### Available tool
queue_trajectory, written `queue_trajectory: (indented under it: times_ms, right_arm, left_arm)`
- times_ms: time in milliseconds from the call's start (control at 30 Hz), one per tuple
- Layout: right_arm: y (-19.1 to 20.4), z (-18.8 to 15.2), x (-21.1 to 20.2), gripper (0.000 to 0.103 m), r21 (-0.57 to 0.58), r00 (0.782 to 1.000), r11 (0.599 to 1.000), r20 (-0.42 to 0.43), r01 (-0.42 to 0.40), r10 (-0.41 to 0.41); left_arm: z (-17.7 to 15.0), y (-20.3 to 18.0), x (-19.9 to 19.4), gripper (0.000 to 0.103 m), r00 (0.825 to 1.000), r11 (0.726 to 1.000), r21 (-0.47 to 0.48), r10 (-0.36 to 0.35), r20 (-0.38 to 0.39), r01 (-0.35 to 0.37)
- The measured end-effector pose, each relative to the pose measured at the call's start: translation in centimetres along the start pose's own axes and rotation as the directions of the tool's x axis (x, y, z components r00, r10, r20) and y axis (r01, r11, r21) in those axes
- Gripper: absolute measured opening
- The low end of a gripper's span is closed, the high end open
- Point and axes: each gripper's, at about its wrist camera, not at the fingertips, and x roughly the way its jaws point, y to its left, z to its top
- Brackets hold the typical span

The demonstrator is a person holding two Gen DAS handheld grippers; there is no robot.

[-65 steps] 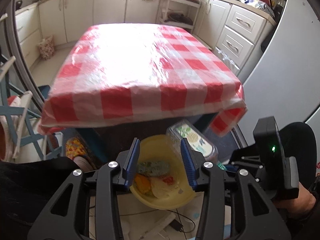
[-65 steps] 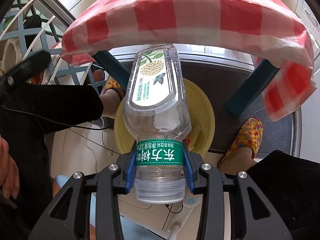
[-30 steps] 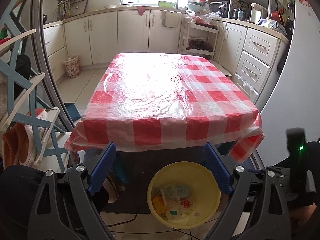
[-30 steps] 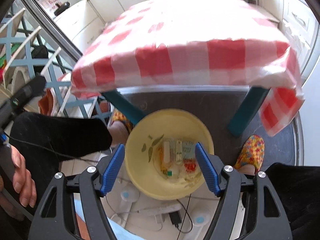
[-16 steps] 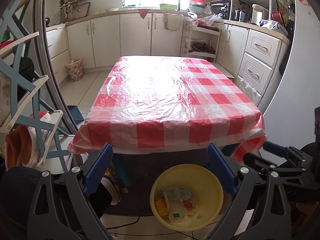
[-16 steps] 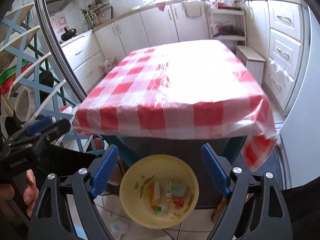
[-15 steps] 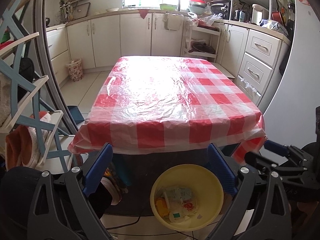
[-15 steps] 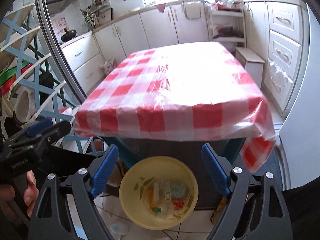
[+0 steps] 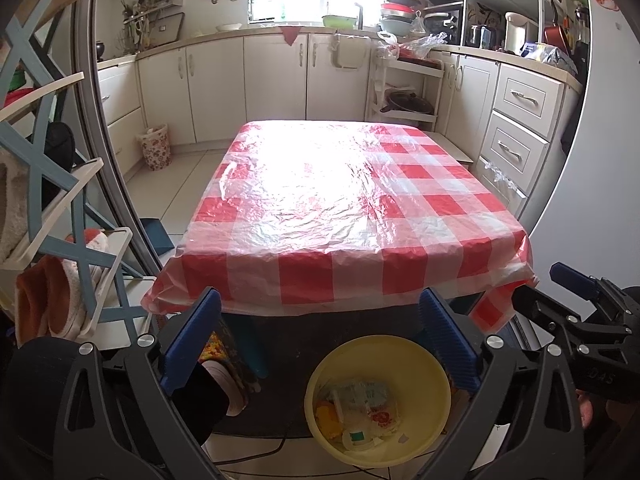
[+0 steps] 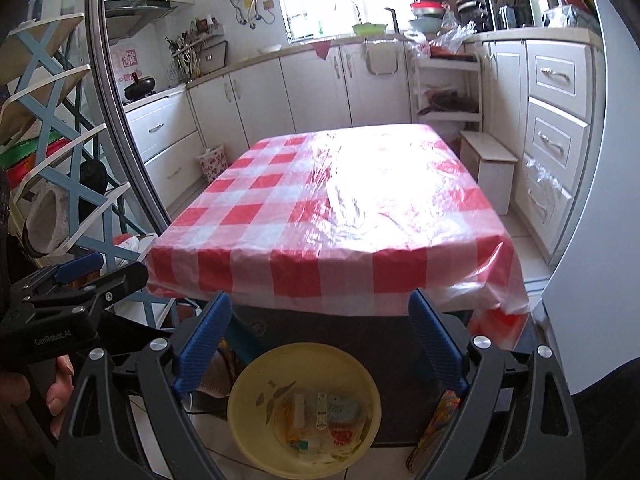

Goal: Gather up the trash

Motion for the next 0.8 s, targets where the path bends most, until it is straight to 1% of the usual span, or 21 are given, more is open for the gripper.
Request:
queue_trajectory:
  times_ms: [433,800]
  right_arm:
    - [0.1,0.3,-1.0,0.088,-0.022,0.998,1.0,0.061,0.016,-0.015]
    - [0.2,0.3,-1.1,0.089,-0.035,0.997,0.999,0.075,0.025,-0.023]
  left_arm:
    - [0.1,0.0,-0.1,0.095,1.0,1.0,0.001,0.018,-0.001,-0.018]
    - [0.2,0.1,-0.3,0.095,1.0,1.0,0.002,0.026,0.01,-0.026]
